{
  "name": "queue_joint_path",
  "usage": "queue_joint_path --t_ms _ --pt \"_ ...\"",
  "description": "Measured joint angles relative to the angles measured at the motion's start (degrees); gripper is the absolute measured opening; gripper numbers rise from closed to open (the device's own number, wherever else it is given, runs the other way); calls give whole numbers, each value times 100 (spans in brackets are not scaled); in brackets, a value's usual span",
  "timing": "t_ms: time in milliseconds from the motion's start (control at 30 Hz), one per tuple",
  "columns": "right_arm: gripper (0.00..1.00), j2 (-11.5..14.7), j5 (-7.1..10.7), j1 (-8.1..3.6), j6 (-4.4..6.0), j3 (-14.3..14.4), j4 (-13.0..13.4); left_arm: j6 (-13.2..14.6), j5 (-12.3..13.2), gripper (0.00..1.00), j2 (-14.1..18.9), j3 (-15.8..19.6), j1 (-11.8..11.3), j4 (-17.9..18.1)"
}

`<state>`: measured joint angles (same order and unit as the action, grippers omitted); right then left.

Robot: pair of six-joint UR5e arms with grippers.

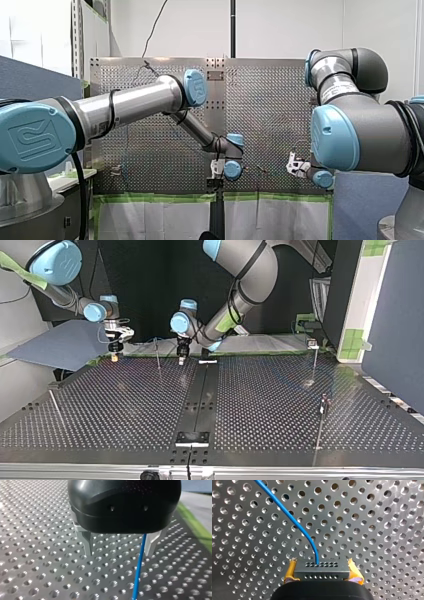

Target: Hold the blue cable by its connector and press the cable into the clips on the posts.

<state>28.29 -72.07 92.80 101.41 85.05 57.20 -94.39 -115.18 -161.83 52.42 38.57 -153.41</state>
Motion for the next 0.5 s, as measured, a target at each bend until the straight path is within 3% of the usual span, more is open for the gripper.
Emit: queue_joint_path --t_ms 233,500 --pt "0 0 -17 29 -5 0 -59 352 16 100 58 354 92 -315" --pt "0 -1 -92 63 -11 0 -152 614 181 100 81 709 355 -387"
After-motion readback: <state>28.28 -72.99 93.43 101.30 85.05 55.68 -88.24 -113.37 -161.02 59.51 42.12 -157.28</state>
